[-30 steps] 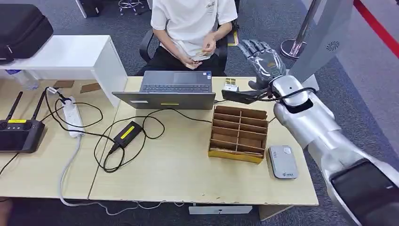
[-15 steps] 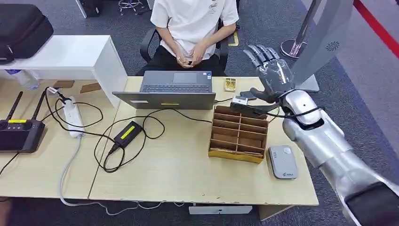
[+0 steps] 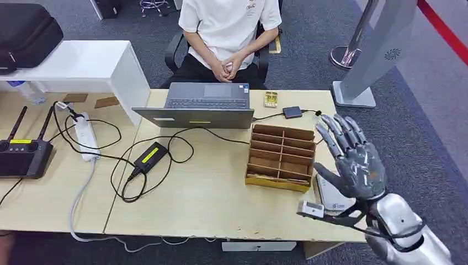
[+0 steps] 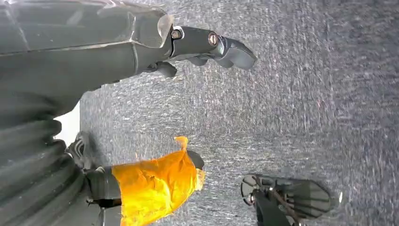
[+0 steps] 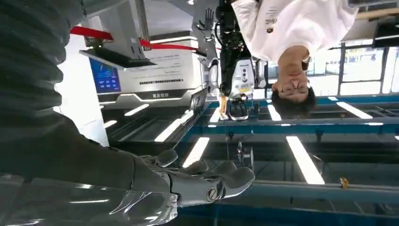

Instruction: Pass the card to the sensor for recognition and then transmit it.

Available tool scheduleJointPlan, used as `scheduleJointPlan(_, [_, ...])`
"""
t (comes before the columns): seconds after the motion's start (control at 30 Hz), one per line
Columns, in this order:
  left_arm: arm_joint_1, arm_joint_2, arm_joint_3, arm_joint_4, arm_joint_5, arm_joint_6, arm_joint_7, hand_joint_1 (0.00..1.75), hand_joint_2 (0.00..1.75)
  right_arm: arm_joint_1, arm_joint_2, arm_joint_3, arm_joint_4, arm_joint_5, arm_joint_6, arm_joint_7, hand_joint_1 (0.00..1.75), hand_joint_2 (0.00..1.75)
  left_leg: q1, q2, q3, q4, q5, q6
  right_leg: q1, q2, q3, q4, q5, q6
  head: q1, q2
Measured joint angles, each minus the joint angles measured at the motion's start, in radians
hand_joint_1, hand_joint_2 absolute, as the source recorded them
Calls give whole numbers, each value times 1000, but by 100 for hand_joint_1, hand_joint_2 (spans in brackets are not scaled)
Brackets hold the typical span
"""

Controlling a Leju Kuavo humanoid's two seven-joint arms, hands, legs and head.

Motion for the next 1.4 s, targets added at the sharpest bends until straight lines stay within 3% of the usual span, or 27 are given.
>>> scheduleJointPlan(0.2, [0,2,24,0,10,3,-2,0,175,234,-11,-56,-194,71,-44,-6,0,175,1,1,1,-1,-2,-1,0,1,0,0,-1,-1,0,0])
scheduleJointPlan(0.47, [-1,2,38,0,13,2,-2,0,175,361,-11,-34,-251,45,-36,59,0,175,1,2,1,-1,-2,-1,1,1,1,0,-1,-1,0,0])
scheduleJointPlan(0.67, [-3,2,38,0,1,-3,-2,0,175,354,-6,49,-172,14,-11,77,0,175,1,3,2,0,-2,-1,1,2,2,0,-1,-1,0,0])
scheduleJointPlan(0.9, [-5,2,38,0,-15,-5,-2,0,175,293,45,121,-26,-6,7,78,0,175,1,4,3,0,-2,-1,1,3,2,0,-1,-1,0,0])
scheduleJointPlan(1.23, [-12,0,38,0,-49,-10,-2,0,175,150,171,149,202,-20,14,47,0,175,1,4,3,0,-1,-2,1,4,2,1,0,-1,0,0])
scheduleJointPlan(1.4, [-12,0,38,0,-50,-10,-2,0,175,125,200,148,251,-19,14,43,0,175,1,4,3,0,-1,-2,1,3,2,0,0,-1,0,0])
